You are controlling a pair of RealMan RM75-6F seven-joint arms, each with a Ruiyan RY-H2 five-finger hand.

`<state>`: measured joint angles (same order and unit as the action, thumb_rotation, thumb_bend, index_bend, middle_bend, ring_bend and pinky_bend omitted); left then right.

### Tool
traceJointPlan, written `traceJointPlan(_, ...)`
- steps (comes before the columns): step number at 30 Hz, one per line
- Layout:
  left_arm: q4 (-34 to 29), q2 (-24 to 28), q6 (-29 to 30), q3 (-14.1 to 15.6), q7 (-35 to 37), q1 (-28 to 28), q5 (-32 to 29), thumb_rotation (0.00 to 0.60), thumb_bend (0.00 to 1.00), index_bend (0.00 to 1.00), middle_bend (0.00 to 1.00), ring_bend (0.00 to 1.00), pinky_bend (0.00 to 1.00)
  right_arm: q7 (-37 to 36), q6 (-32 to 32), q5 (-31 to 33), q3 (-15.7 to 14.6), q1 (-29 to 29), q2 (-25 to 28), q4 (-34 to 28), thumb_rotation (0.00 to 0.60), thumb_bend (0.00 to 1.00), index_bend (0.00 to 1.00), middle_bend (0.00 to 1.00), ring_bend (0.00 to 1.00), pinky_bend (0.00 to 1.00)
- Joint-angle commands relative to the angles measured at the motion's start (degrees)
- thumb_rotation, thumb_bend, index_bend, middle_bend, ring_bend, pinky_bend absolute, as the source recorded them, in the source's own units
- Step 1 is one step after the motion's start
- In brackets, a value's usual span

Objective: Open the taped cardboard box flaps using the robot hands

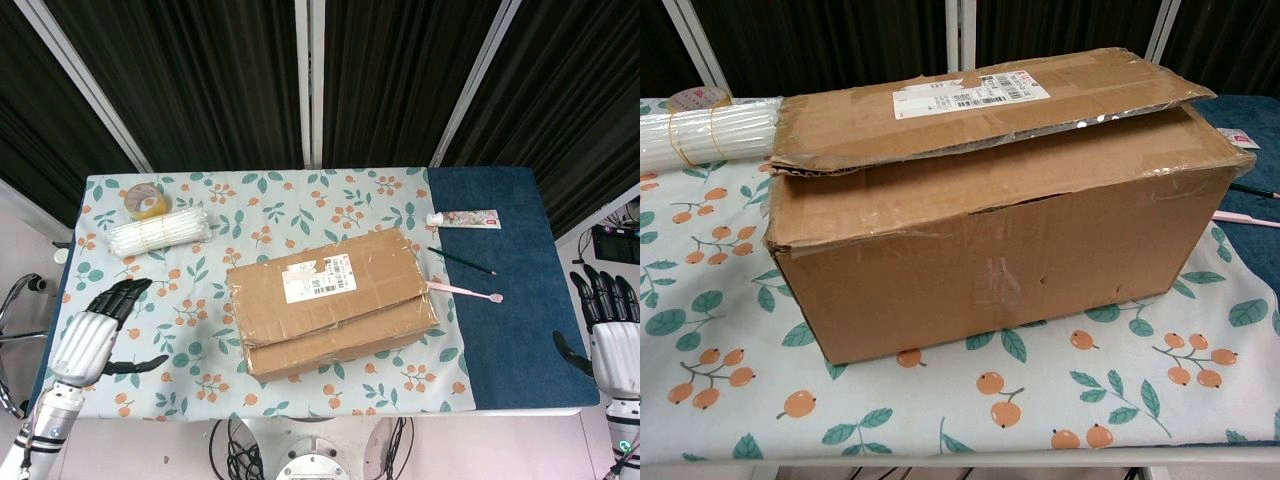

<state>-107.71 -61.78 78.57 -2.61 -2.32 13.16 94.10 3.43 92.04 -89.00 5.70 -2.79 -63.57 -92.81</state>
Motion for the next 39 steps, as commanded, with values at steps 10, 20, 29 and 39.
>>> traceJointPlan(10, -2.78, -7.59, -11.23, -5.42, -4.37, 11.19, -4.11, 0.278, 0.04, 0.07, 0.11, 0.09, 0.21, 2.6, 0.34, -0.81, -0.05, 0.09, 1.5, -2.58, 0.6, 0.18, 0.0, 0.0, 0.0, 0.0)
traceJointPlan(20, -1.23, -14.36, -13.46, -5.8, -7.55, 14.85, -6.2, 0.232, 0.04, 0.07, 0.11, 0.09, 0.21, 2.65, -0.49, 0.14, 0.19, -0.18, 1.08, -2.81, 0.6, 0.18, 0.0, 0.0, 0.0, 0.0)
traceJointPlan(29, 2.26, -20.48, -10.88, -6.57, -15.26, 16.2, -7.17, 0.321, 0.04, 0.07, 0.11, 0.09, 0.21, 1.69, -0.26, 0.59, 0.22, 0.15, 0.94, -2.31, 0.6, 0.18, 0.0, 0.0, 0.0, 0.0)
traceJointPlan(39, 4.1, -22.94, -10.63, -5.34, -14.92, 17.25, -6.5, 0.319, 0.04, 0.07, 0.11, 0.09, 0.21, 0.55, -0.33, 1.32, 0.32, 0.42, 0.82, -1.65, 0.6, 0.18, 0.0, 0.0, 0.0, 0.0)
